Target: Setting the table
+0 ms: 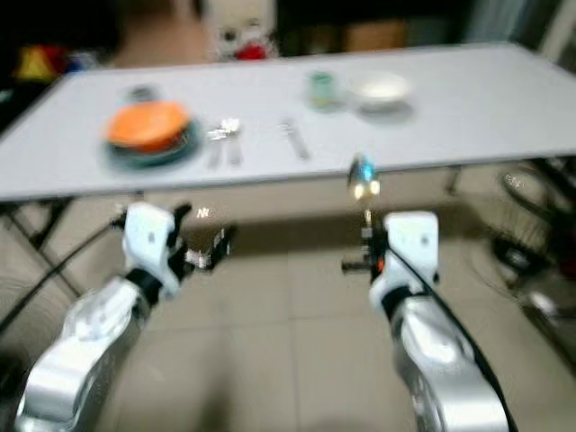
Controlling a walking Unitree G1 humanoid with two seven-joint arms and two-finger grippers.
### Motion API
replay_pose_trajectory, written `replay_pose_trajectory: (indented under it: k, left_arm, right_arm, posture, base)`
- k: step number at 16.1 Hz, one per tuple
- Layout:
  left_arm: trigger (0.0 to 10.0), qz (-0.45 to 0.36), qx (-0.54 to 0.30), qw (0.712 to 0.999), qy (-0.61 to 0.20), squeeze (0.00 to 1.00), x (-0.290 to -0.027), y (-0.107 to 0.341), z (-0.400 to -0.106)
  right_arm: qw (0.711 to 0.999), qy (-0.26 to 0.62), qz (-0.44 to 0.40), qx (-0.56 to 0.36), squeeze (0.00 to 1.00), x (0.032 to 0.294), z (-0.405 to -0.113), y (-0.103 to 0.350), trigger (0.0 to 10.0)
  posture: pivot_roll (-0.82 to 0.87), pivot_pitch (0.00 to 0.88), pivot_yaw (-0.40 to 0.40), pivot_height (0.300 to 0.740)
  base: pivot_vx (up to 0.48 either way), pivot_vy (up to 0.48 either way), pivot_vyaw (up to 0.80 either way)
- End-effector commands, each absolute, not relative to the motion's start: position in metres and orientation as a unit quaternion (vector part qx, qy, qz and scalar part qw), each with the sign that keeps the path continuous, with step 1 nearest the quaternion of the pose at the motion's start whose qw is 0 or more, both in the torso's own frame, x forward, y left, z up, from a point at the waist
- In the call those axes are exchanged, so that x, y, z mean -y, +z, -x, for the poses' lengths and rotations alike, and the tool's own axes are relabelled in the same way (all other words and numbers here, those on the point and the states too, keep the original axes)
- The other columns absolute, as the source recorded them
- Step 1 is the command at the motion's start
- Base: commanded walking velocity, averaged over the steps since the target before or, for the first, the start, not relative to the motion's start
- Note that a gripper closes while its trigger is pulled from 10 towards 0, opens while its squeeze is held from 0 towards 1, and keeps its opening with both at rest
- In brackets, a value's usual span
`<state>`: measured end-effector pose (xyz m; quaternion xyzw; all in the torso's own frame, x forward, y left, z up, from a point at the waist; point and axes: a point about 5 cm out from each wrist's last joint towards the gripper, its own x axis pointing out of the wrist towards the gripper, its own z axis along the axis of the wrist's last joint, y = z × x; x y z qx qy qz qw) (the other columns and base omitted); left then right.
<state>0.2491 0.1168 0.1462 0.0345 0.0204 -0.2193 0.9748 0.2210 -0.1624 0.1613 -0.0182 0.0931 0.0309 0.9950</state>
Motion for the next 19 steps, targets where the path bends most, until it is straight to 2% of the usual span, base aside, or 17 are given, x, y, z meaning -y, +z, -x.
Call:
replay_pose_trajectory:
  k: [1,2,6,14,19]
  left_arm:
    - [10.0,-0.031,-0.01,0.973,-0.227,0.0,-0.111,0.151,-0.249]
    - [10.0,-0.031,-0.01,0.974,-0.222,0.0,-0.112,0.151,-0.249]
    - [10.0,-0.043,-0.005,0.986,-0.161,0.0,-0.132,0.152,-0.255]
    - [10.0,-0.057,-0.005,0.993,-0.102,0.0,-0.154,0.153,-0.255]
    - [10.0,-0.053,-0.006,0.992,-0.111,0.0,-0.15,0.152,-0.253]
  right_arm:
    - [0.996,0.02,0.025,-0.087,0.0,0.168,-0.221,0.165,10.0]
    - [0.996,0.02,0.025,-0.087,0.0,0.168,-0.221,0.165,10.0]
    - [0.995,0.023,0.028,-0.088,0.0,0.168,-0.223,0.165,10.0]
    - [0.993,0.053,0.022,-0.105,0.0,0.163,-0.224,0.16,10.0]
    - [0.99,0.086,0.022,-0.111,0.0,0.158,-0.224,0.158,10.0]
  posture:
    - [0.01,0.0,0.069,0.74]
    - [0.01,0.0,0.068,0.74]
    - [0.02,0.0,0.06,0.74]
    - [0.04,0.0,0.037,0.74]
    - [0.03,0.0,0.04,0.74]
  base:
    - [0.337,0.0,-0.8]
    - [0.334,0.0,-0.8]
    - [0.331,0.0,0.0]
    - [0.322,0.0,0.0]
    - [0.319,0.0,0.0]
